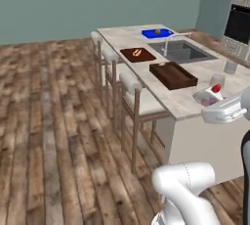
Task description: Take the cake and donut from the fridge and place them on the empty tray on the dining counter.
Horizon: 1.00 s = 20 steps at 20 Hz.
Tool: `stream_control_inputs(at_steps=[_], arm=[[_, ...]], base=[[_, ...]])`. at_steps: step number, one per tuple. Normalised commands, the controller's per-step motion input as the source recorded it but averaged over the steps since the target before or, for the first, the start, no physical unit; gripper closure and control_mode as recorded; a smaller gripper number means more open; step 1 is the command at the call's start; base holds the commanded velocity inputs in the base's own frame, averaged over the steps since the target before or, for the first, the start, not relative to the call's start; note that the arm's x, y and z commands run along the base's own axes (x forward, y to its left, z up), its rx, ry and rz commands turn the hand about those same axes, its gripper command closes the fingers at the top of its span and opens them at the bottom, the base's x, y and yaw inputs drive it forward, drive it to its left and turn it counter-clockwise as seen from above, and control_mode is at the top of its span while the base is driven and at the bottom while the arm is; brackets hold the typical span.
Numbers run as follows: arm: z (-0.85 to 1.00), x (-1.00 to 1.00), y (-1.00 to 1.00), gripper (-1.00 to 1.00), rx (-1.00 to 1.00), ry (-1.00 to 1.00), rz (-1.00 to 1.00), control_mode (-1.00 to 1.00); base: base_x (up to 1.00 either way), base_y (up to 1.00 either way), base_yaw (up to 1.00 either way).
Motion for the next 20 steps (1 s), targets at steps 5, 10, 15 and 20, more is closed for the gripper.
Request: stream_control_inputs(at_steps=[5, 10, 15, 20], arm=[[0.0, 0.0, 0.0, 1.0, 0.0, 0.0, 0.0, 1.0], [0.0, 0.0, 0.0, 1.0, 0.0, 0.0, 0.0, 1.0], [0.0, 0.0, 0.0, 1.0, 0.0, 0.0, 0.0, 1.0], [0.0, 0.0, 0.0, 1.0, 0.0, 0.0, 0.0, 1.0]], base=[[0.58, 0.91, -0.49], [0.8, 0.74, -0.47], [0.83, 0.72, -0.47], [0.71, 0.78, -0.48]])
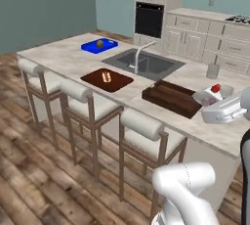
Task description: Take the cake and donut from the fridge and place them on the empty tray on the dining counter.
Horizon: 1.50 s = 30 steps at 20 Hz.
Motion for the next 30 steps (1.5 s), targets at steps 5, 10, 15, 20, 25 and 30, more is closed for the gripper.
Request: stream_control_inputs(at_steps=[5, 10, 15, 20, 25, 30], arm=[[0.0, 0.0, 0.0, 1.0, 0.0, 0.0, 0.0, 1.0], [0.0, 0.0, 0.0, 1.0, 0.0, 0.0, 0.0, 1.0], [0.0, 0.0, 0.0, 1.0, 0.0, 0.0, 0.0, 1.0], [0.0, 0.0, 0.0, 1.0, 0.0, 0.0, 0.0, 1.0], [0.0, 0.0, 0.0, 1.0, 0.0, 0.0, 0.0, 1.0], [0.0, 0.0, 0.0, 1.0, 0.0, 0.0, 0.0, 1.0]], base=[[0.61, 0.77, -0.49], [0.67, 0.6, -0.48], [0.79, 0.11, -0.44], [0.78, 0.0, -0.38], [0.91, 0.0, -0.39], [1.0, 0.03, -0.41]])
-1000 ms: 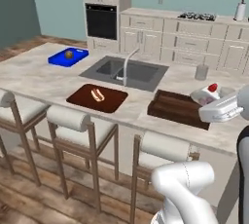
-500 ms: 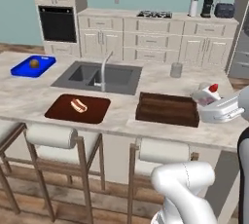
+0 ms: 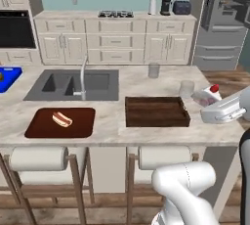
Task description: Take the cake and donut from the fridge and place them on the empty tray on the dining counter.
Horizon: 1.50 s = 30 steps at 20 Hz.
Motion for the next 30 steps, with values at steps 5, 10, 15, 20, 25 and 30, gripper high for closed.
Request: stream_control_inputs(at_steps=[5, 10, 15, 20, 25, 30], arm=[[0.0, 0.0, 0.0, 1.0, 0.0, 0.0, 0.0, 1.0], [0.0, 0.0, 0.0, 1.0, 0.0, 0.0, 0.0, 1.0], [0.0, 0.13, 0.03, 1.0, 0.0, 0.0, -0.01, -1.0], [-0.14, 0.95, 0.1, 1.0, 0.0, 0.06, -0.04, -1.0], [-0.2, 0.92, 0.03, 1.0, 0.0, 0.13, 0.0, -1.0], [-0.4, 0.33, 0.01, 1.0, -0.02, 0.17, 0.0, -1.0]], base=[[0.87, 0.12, -0.37], [0.7, 0.33, -0.24], [0.45, 0.19, -0.05], [0.0, 0.0, 0.0], [0.0, 0.0, 0.0], [0.0, 0.0, 0.0]])
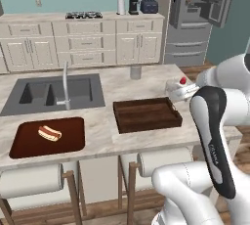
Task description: Take the cake and donut from the fridge and place them on the empty tray on the dining counter.
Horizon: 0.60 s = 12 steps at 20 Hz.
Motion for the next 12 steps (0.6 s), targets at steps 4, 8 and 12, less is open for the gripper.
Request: stream_control_inputs(at_steps=[4, 8, 12], arm=[[-0.67, 0.34, 0.18, 1.0, -0.04, 0.12, 0.0, -1.0], [-0.59, 0.6, 0.32, 1.0, -0.01, 0.03, 0.0, -1.0], [-0.37, 0.65, 0.2, 1.0, 0.0, 0.11, 0.01, -1.0]], base=[[0.0, 0.0, 0.0], [0.0, 0.0, 0.0], [0.0, 0.0, 0.0]])
